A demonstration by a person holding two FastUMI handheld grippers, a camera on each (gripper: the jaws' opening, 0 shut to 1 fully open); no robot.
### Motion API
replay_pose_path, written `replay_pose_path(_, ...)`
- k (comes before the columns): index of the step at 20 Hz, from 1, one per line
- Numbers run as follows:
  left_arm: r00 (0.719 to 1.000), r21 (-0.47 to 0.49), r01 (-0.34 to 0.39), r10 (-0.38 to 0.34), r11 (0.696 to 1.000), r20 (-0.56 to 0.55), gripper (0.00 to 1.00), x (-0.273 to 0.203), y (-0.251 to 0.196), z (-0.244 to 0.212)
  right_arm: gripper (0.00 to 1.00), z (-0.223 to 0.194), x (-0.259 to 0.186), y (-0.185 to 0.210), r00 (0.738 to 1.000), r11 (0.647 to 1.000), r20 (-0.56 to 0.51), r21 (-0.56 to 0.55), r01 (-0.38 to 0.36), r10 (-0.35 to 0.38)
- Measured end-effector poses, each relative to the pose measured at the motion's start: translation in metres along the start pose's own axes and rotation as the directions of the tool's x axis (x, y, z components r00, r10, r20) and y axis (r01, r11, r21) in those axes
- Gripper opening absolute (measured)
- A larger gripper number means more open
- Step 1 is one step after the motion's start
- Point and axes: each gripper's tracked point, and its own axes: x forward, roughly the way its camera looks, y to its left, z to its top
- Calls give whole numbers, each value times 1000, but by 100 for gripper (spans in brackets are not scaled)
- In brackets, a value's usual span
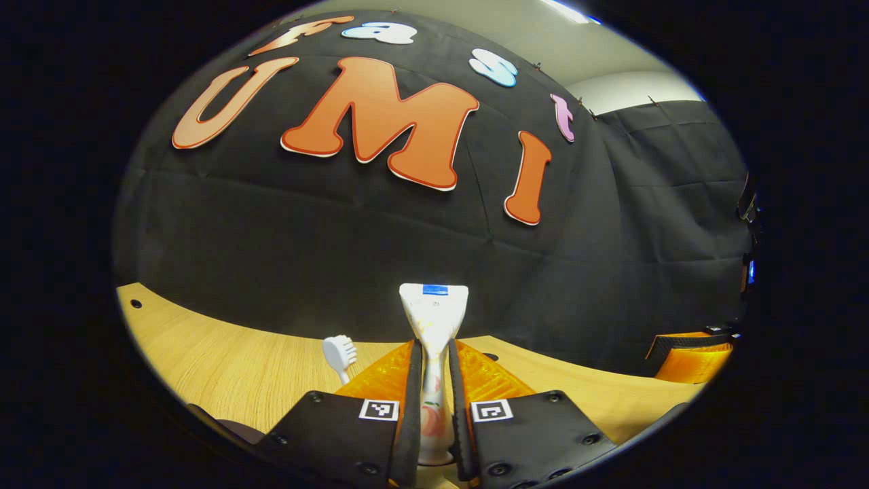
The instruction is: Put the toothbrush and toothpaste on the desktop into the cup, then pick up the cup and place it on the coaster on the desktop.
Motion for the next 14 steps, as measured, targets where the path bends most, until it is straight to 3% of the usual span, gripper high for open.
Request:
replay_pose_path(2, 999, -2, 3, -3, 1000, -48, 35, -6, 3, -8, 62, -4, 1, 1, 1000, 1000, -21, -7, 9, -9)
replay_pose_path(4, 998, 5, -16, 17, 1000, -60, 36, -14, 10, -8, 66, -4, 2, 1, 999, 1000, -35, -19, 20, -21)
replay_pose_path(7, 999, 44, -11, 13, 999, -35, 45, -28, 8, 9, 69, -4, 1, 8, 999, 1000, -50, -18, 13, -14)
replay_pose_path(9, 1000, 94, -12, 12, 996, -5, 58, -39, 7, 29, 71, -2, 6, 14, 998, 1000, -63, -14, 15, -16)
replay_pose_path(12, 999, 161, -54, 51, 985, 17, 84, -59, 15, 48, 73, -2, 12, 21, 996, 1000, -91, -13, 18, -19)
replay_pose_path(13, 997, 172, -71, 67, 982, 28, 84, -66, 21, 56, 73, -3, 15, 25, 994, 1000, -107, -10, 16, -17)
replay_pose_path(14, 996, 180, -85, 80, 980, 32, 92, -72, 26, 60, 73, -4, 18, 29, 993, 1000, -122, -7, 9, -9)
